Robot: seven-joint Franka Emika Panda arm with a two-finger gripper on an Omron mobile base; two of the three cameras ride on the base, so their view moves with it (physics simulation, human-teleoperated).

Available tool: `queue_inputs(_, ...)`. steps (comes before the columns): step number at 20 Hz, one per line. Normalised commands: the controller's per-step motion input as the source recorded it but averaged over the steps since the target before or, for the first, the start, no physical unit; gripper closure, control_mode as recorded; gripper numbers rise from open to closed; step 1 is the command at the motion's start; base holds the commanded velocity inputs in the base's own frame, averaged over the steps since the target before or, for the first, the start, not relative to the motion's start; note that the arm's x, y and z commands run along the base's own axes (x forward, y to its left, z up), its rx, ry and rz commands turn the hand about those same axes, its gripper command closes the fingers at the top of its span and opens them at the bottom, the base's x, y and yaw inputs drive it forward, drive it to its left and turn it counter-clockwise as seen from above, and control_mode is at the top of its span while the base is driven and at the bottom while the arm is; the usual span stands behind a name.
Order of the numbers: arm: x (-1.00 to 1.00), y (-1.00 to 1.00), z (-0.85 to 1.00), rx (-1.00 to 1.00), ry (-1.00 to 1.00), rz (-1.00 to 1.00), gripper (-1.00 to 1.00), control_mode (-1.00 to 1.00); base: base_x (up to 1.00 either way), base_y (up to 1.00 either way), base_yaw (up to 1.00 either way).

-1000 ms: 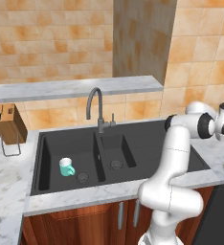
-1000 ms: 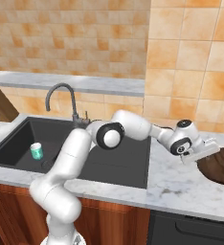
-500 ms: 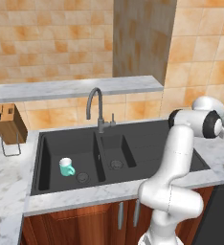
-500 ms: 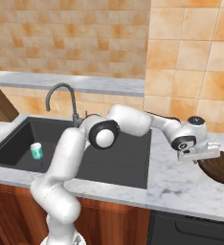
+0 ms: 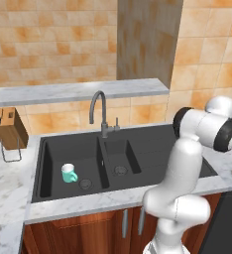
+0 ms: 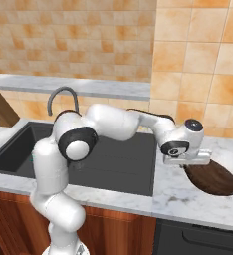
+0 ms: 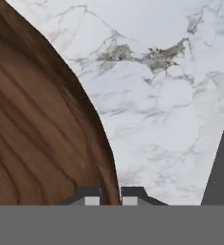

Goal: Pick the mug and place it in the sink. Pick the bowl and place it in the open cabinet and then close the cabinet.

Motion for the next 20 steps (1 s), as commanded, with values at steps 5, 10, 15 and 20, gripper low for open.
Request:
queue_inputs(5, 0.00, 1.00, 0.99, 0.05, 0.33, 0.21, 1.00, -1.00, 0.00, 0.00, 0.00)
queue_inputs(10, 0.00, 1.00, 0.89, 0.09, 0.22, 0.43, 1.00, -1.00, 0.00, 0.00, 0.00)
queue_inputs(15, 0.00, 0.68, 0.81, 0.23, 0.18, 0.49, 1.00, -1.00, 0.00, 0.00, 0.00)
queue_inputs(20, -0.05, 0.20, 0.54, 0.15, -0.11, 0.41, 1.00, -1.00, 0.00, 0.00, 0.00)
